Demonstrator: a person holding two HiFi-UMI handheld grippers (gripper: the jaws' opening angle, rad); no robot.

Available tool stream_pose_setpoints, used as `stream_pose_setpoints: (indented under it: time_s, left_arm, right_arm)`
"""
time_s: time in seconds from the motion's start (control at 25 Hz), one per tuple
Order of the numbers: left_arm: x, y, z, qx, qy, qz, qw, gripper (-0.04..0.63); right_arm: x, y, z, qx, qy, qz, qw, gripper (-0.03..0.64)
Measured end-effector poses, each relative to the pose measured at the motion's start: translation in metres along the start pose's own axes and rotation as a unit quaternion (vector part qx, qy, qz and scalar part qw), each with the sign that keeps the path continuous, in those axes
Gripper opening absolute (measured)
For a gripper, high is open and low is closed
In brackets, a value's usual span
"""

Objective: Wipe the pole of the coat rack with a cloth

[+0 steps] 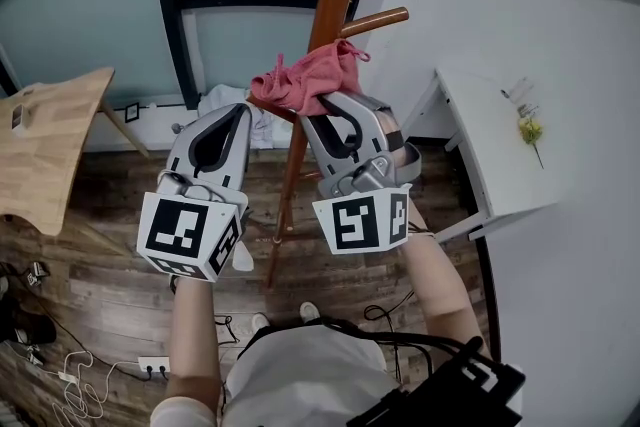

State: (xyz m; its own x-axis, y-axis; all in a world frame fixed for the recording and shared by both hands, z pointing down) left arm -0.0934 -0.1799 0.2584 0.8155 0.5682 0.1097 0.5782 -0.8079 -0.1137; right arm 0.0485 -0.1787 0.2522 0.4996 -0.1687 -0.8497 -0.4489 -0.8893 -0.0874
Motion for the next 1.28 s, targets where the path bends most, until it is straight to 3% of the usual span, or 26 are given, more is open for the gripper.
stream_pose_setpoints:
  time_s: [1.28]
  left_arm:
    - [0.005,-0.005,-0.041,-0.044,-0.028,0.009,0.9986,0.012]
  right_arm:
    - [-0.039,-0.005,-0.024,-0.032,0.015,0.047,0.998,0.081]
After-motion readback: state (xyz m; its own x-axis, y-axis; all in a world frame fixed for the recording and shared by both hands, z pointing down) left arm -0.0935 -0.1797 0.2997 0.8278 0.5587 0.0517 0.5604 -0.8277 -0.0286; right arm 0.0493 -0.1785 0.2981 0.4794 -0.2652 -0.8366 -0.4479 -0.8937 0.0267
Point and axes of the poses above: the fingertips, and each gripper's own axes: y forward along the fingers, x to its right, z out of its top, the point moved 7 cm from there along -y, backward along the fingers, and after that the axes turned 3 degrees about -x, right-handed, at the moved point
